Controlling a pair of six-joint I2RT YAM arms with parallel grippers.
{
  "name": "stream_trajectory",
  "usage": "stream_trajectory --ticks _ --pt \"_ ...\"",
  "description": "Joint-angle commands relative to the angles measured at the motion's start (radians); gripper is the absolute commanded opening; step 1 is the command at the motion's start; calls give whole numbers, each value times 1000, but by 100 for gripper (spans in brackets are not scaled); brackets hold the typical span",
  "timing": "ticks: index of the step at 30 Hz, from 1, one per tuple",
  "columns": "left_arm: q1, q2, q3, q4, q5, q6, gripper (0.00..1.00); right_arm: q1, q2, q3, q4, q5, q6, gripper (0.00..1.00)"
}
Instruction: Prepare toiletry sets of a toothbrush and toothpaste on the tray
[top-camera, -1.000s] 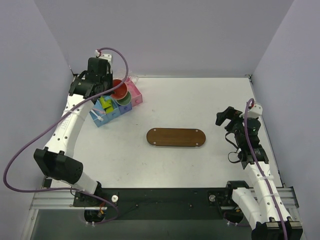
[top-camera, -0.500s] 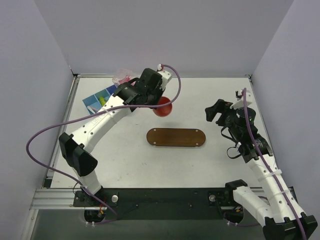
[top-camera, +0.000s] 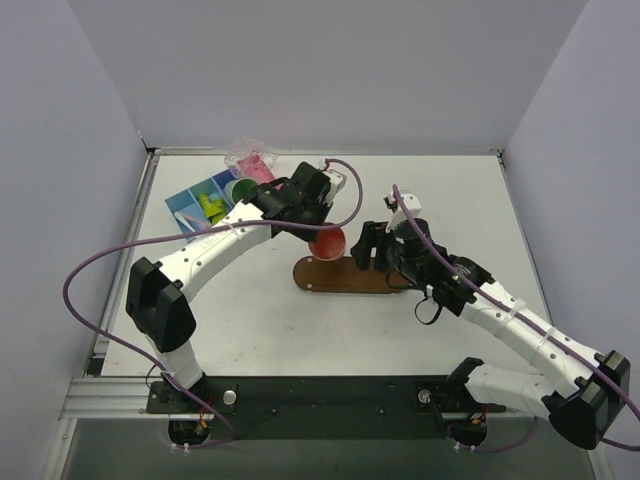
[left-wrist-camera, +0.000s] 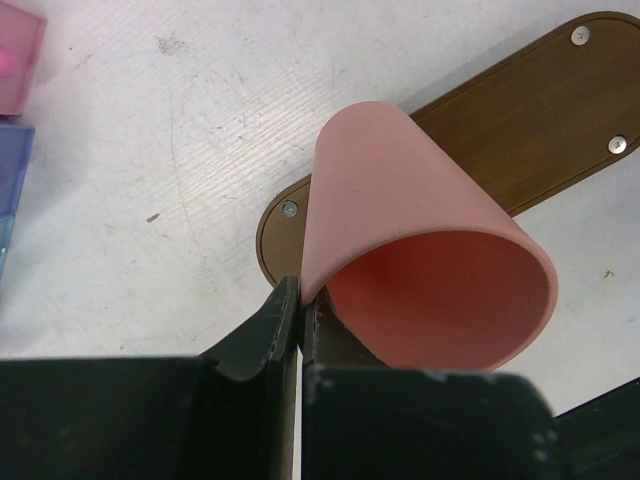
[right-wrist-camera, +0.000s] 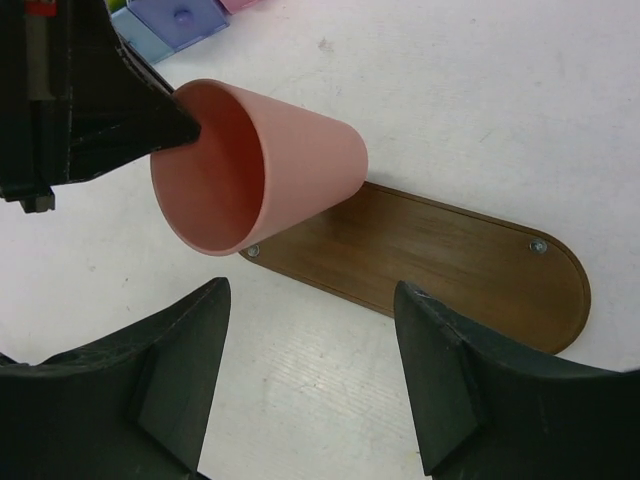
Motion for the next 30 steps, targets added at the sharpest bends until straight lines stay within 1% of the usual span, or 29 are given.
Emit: stream_trajectory --ticks 1,3,5,8,10,14,21,24,27,30 --pt "-6 -45 -19 113 38 -30 0 70 50 82 38 94 18 60" --pt "-8 -52 -35 123 61 -41 0 92 89 90 46 115 16 59" --pt "-16 -58 -43 134 64 -46 0 112 113 99 59 152 21 53" --pt "-29 -62 -52 137 47 -46 0 136 160 101 101 206 2 49" --pt "-29 -64 -55 139 38 -46 0 155 179 105 110 273 -18 47" --pt "-31 -70 -62 145 26 -47 0 178 221 110 112 348 -35 44" --pt "-31 -67 -65 149 42 -50 0 179 260 99 116 410 -42 39" --pt "-32 -73 -75 162 59 -53 0 179 283 99 116 433 -38 34" --pt "-32 -79 -81 165 46 -57 0 179 294 99 118 448 -30 30" --pt "-31 -88 -92 176 33 -64 0 179 297 93 119 456 -22 28"
